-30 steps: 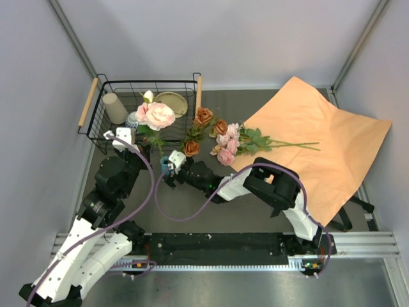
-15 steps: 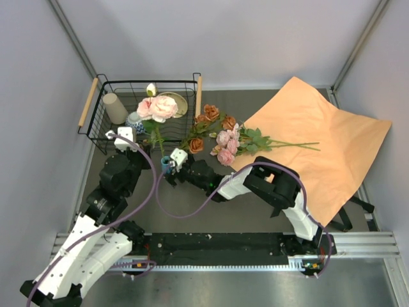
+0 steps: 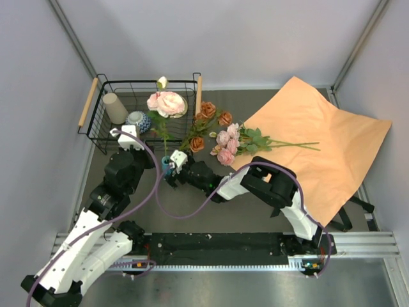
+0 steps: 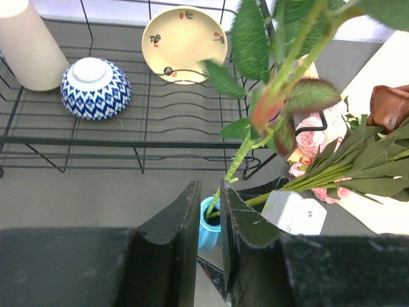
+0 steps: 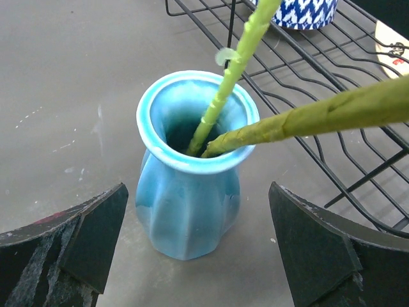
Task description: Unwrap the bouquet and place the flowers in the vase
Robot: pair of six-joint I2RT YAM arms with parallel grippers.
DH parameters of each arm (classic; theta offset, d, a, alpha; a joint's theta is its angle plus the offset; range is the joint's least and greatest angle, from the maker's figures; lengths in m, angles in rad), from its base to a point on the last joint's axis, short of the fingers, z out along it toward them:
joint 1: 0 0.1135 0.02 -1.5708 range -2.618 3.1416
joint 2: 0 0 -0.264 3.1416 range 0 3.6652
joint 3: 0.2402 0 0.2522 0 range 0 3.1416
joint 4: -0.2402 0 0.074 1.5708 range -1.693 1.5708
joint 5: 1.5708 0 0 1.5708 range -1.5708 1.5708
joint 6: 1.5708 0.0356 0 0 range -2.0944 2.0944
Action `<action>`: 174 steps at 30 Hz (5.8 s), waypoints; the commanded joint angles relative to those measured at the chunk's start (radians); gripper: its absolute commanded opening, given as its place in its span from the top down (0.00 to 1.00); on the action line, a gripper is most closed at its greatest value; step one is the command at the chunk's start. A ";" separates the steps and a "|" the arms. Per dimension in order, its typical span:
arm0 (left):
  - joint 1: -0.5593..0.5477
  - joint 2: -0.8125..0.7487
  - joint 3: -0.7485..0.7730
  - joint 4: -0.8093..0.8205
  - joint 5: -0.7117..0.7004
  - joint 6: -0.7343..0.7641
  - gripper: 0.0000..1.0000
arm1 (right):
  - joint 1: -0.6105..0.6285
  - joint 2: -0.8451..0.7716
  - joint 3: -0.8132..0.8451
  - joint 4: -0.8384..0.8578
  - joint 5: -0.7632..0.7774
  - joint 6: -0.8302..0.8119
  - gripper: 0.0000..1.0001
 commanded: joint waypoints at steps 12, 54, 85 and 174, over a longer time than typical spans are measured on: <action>-0.001 -0.054 0.008 -0.042 -0.019 0.010 0.63 | -0.009 0.016 0.074 0.023 -0.011 -0.028 0.07; 0.045 0.218 0.241 -0.048 0.644 0.111 0.22 | 0.026 0.006 0.116 -0.131 0.070 -0.145 0.82; 0.047 0.325 0.258 0.059 0.601 0.138 0.58 | 0.025 0.006 0.106 -0.121 0.033 -0.117 0.78; 0.045 -0.121 -0.112 -0.088 -0.045 -0.305 1.00 | -0.040 -0.062 0.083 -0.002 -0.151 -0.027 0.30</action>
